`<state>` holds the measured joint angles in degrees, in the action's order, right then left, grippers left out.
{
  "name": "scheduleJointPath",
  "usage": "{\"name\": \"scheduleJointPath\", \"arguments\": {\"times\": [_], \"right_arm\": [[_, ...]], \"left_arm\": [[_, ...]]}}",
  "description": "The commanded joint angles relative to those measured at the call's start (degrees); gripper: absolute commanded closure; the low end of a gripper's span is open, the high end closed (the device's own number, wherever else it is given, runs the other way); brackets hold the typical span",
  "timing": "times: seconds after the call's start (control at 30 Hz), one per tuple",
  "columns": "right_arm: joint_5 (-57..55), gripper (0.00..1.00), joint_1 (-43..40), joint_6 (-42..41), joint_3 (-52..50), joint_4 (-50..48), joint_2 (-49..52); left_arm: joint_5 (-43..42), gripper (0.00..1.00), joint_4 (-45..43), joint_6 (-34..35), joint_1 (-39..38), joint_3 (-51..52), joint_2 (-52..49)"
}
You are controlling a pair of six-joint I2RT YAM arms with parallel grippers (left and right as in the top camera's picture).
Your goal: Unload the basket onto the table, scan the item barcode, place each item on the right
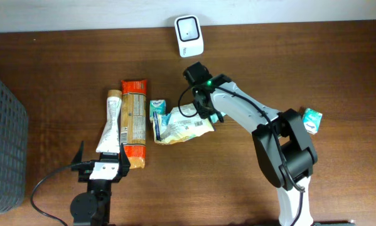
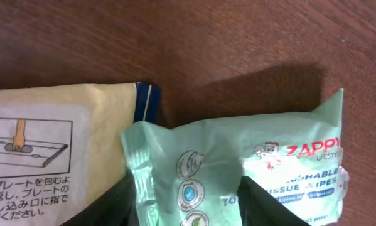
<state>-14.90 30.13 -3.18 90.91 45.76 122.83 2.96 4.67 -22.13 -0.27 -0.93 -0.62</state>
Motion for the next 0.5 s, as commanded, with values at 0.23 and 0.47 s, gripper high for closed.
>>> {"name": "scheduleJointPath", "arguments": {"times": [0.23,0.47], "right_arm": [[-3.4,0.49,0.6,1.3,-3.5,1.0,1.8],[-3.4,0.96,0.6,1.4,-4.2,2.3,4.3]], "left_arm": [[-0.2,0.01,-0.1,-0.7,0.3,0.4,0.3],[-0.2,0.01,-0.1,-0.7,0.3,0.4,0.3]]}}
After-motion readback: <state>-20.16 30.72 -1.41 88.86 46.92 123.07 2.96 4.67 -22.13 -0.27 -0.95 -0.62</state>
